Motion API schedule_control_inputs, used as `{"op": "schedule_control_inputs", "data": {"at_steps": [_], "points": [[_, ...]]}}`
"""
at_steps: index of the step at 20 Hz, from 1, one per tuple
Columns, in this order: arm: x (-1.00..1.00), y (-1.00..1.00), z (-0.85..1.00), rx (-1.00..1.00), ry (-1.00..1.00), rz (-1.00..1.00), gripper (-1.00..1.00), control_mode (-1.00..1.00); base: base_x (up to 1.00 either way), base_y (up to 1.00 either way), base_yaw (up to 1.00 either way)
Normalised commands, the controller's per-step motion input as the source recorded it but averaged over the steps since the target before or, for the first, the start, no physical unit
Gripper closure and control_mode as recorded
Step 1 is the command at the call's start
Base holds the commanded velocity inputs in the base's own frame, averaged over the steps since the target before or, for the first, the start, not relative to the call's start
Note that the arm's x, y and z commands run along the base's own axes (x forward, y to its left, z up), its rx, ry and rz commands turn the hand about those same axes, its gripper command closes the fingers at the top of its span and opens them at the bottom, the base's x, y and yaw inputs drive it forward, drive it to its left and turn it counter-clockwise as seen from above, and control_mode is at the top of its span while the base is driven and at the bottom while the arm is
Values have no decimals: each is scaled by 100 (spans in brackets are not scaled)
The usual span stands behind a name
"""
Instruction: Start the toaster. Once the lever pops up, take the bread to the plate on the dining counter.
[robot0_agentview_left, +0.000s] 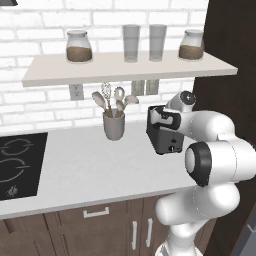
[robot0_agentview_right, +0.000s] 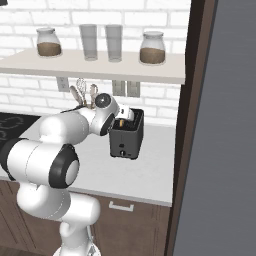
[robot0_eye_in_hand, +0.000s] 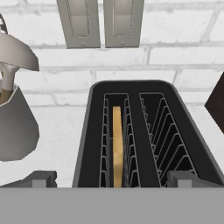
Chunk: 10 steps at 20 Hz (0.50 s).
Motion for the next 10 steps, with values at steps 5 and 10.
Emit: {"op": "schedule_control_inputs", "data": {"at_steps": [5,10], "points": [[0,0,0,0,0,0,-100,-100,0,0,0],[0,0,0,0,0,0,-100,-100,0,0,0]]}}
